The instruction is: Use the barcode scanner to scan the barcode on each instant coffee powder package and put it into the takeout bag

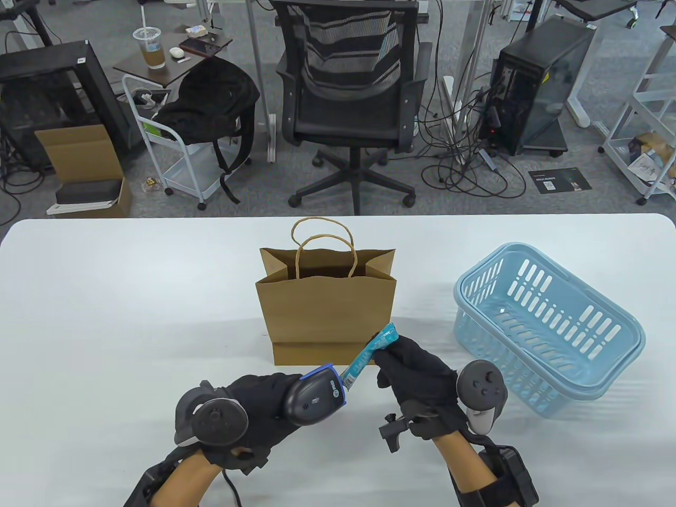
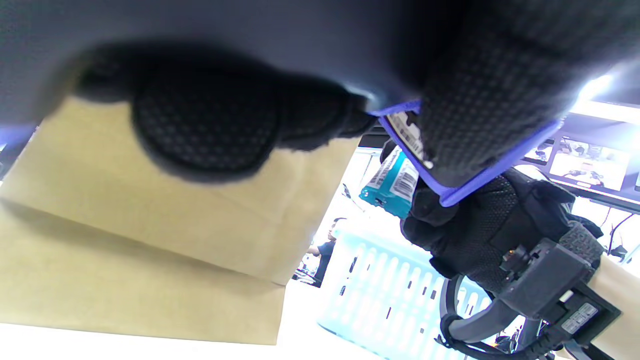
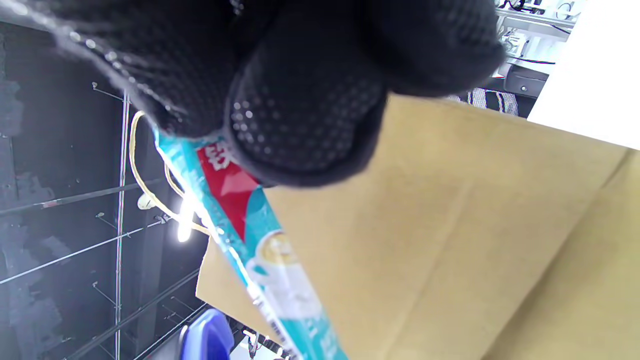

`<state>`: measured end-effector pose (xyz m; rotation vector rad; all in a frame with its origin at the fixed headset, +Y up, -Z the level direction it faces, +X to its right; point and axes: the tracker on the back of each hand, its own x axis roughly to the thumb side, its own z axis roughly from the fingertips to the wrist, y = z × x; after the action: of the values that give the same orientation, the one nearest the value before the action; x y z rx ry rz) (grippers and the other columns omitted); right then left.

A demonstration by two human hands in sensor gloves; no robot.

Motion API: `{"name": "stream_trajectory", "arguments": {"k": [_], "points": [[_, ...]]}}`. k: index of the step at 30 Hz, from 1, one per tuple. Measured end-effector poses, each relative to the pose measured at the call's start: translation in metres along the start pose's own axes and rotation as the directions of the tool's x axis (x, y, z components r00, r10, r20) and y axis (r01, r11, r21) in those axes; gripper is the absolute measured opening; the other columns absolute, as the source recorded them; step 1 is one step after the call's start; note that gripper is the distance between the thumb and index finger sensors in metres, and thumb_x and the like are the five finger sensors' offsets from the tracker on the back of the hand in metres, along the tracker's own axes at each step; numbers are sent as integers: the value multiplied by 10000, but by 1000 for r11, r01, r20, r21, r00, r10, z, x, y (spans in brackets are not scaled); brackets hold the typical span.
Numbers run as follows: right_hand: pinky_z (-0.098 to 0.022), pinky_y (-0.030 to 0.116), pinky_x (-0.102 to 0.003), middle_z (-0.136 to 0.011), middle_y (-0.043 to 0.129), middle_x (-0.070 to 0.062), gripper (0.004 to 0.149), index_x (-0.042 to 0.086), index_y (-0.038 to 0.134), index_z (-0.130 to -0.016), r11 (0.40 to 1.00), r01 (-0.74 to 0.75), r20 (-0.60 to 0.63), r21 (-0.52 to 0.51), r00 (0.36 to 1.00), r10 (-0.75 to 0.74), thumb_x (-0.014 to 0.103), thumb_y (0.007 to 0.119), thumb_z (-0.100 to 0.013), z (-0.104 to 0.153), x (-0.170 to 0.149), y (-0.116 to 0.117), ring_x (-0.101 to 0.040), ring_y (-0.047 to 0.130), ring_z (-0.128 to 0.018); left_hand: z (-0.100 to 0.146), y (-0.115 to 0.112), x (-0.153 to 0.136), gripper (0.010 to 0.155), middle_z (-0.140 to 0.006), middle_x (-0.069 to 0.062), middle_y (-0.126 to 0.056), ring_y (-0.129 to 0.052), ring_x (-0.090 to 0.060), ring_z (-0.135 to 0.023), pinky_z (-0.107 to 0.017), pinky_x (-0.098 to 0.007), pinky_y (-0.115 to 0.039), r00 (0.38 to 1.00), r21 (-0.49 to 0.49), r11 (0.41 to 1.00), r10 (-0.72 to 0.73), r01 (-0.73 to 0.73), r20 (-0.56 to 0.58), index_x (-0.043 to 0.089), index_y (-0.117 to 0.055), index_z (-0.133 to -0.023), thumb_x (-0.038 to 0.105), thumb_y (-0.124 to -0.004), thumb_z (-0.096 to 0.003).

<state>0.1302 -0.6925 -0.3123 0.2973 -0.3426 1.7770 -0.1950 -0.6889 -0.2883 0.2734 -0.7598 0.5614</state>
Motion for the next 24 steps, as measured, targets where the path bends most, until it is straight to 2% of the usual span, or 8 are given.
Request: {"name": "stream_trajectory", "arguments": {"k": [10,14,17,21,24], "points": [[-299,882,-322,-707,1079,-48,411,303,899,-845,1000,-4,-12,4,1000,4,397,902,-445,0,-2,1,-87,1052,-291,-1,-1,1,504,-685,25,-950,-1065,-213,-437,-402,-442,-874,1000,-22,1000,-17,17,2,247,-805,-894,556,-890,-505],[-323,879,-328,-723,1068,-44,408,308,894,-848,1000,-13,-7,11,1000,13,402,896,-451,0,-1,2,-97,1052,-327,0,3,0,516,-691,22,-955,-1068,-217,-440,-402,-445,-876,1000,10,1000,-4,4,6,243,-806,-897,558,-901,-500],[-336,877,-335,-722,1066,-46,408,306,895,-847,999,-39,4,19,999,39,404,896,-450,1,-1,4,-108,1056,-345,0,14,-5,522,-692,19,-956,-1068,-223,-442,-404,-446,-875,1000,52,999,4,-3,-20,238,-807,-898,558,-905,-497],[-363,877,-343,-722,1063,-40,407,310,895,-843,995,-95,28,32,995,94,412,895,-450,2,0,8,-118,1060,-388,5,33,-27,523,-692,11,-955,-1065,-232,-446,-411,-454,-870,992,146,988,68,-53,-104,232,-807,-897,551,-910,-495],[-377,884,-342,-719,1060,-50,405,302,900,-838,993,-105,41,47,994,103,413,903,-448,2,0,10,-113,1065,-414,12,47,-52,525,-693,-20,-952,-1060,-250,-449,-417,-467,-860,960,243,956,212,-164,-185,221,-806,-897,538,-920,-494]]}}
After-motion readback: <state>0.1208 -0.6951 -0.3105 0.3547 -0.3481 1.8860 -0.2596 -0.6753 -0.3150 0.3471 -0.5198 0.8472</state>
